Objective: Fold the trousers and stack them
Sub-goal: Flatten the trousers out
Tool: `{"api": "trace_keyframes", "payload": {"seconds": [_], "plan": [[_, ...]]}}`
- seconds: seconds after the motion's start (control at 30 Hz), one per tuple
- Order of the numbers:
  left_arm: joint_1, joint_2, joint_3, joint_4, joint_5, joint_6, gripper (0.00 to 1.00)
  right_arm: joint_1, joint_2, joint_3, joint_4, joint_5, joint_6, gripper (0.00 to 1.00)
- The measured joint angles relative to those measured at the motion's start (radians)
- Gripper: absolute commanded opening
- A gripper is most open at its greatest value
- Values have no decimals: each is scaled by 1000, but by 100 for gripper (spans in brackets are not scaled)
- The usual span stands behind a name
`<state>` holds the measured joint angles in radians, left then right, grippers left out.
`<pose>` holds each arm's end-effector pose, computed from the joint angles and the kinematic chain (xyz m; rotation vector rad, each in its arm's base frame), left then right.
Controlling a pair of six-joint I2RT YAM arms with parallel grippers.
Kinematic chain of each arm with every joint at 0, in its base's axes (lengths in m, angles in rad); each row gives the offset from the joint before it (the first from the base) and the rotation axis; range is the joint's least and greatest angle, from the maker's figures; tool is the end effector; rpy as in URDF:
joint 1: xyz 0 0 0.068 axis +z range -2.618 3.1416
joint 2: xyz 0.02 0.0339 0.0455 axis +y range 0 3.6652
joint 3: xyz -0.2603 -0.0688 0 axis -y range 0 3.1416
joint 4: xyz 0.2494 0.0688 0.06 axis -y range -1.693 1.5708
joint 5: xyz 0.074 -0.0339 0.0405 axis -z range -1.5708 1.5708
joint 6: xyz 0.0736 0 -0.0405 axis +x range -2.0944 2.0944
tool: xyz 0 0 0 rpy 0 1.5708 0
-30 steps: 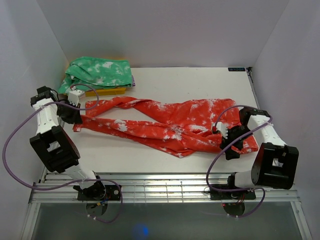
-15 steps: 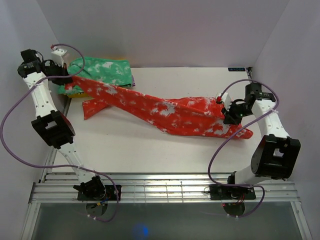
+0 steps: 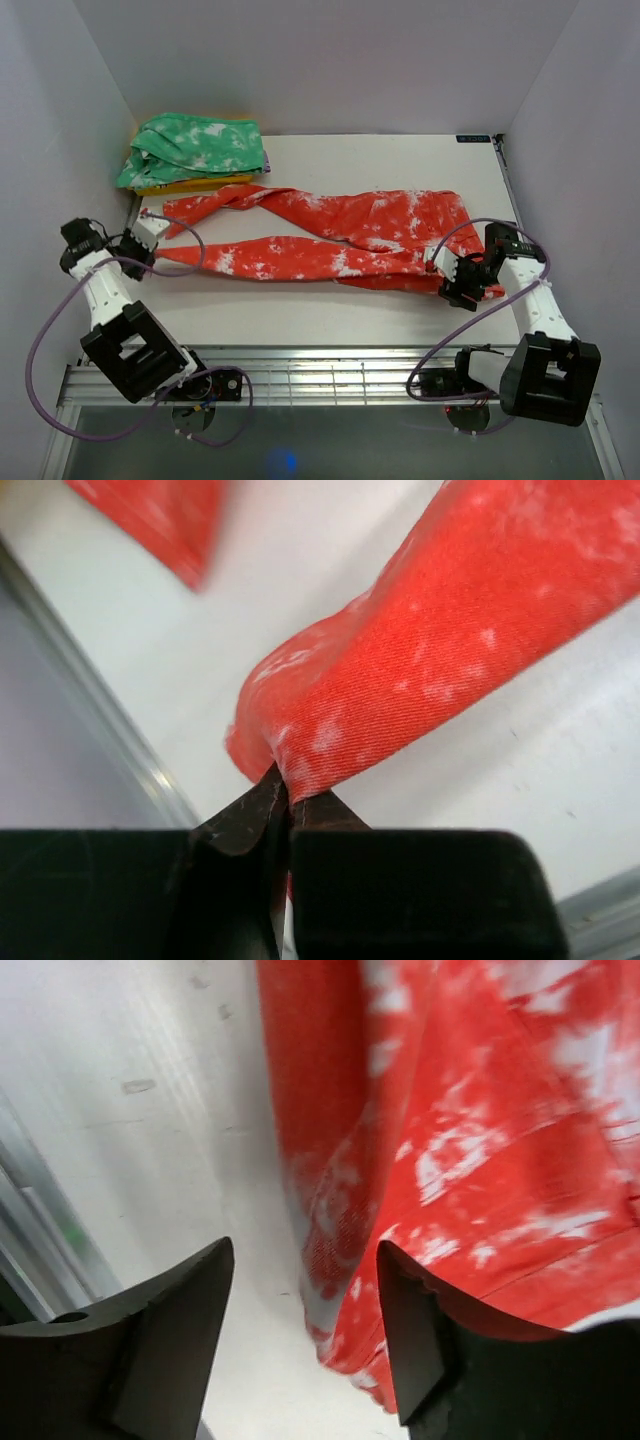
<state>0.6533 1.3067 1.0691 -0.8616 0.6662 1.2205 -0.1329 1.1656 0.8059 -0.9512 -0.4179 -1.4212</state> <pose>0.2408 0.1271 0.2469 0.8411 2.1910 -0.0265 0.2104 0.0020 0.1846 -1.6577 2.0845 0.1585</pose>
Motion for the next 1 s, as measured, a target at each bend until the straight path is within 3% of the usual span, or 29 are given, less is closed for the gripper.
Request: {"api": "trace_keyframes", "payload": {"seconds": [0.07,0.13,0.17,0.2,0.23,0.27,0.3,0.33,0.37,0.47,0.67,0.83,1.0], "plan": [[51,-34,-145,-3,-35,103,29,4,-47,-59,-8,27,-51,73],[112,-19,-206,-27,-58,179,51,4,-99,-77,-12,45,-81,74],[146,-4,-203,-49,-57,211,54,4,-121,-77,-10,53,-92,74],[179,14,-180,-75,-55,229,54,4,-142,-77,-3,60,-102,76],[211,35,-143,-94,-54,245,62,4,-152,-77,1,69,-111,81],[245,63,-90,-122,-51,259,68,0,-171,-77,5,76,-121,91],[264,90,-40,-144,-45,267,70,-6,-182,-77,10,84,-131,90],[284,121,23,-165,-40,272,86,-18,-193,-77,15,91,-147,90],[301,147,77,-180,-37,279,88,-31,-206,-77,20,98,-159,90],[319,202,190,-242,-30,271,89,-70,-245,-62,23,97,-176,90],[264,210,187,-277,-29,182,83,-92,-191,155,43,2,-52,91],[116,210,96,-200,-50,2,74,-92,28,377,79,-90,166,97],[-32,212,34,-99,-93,-195,66,-87,293,466,132,-127,378,83]]}}
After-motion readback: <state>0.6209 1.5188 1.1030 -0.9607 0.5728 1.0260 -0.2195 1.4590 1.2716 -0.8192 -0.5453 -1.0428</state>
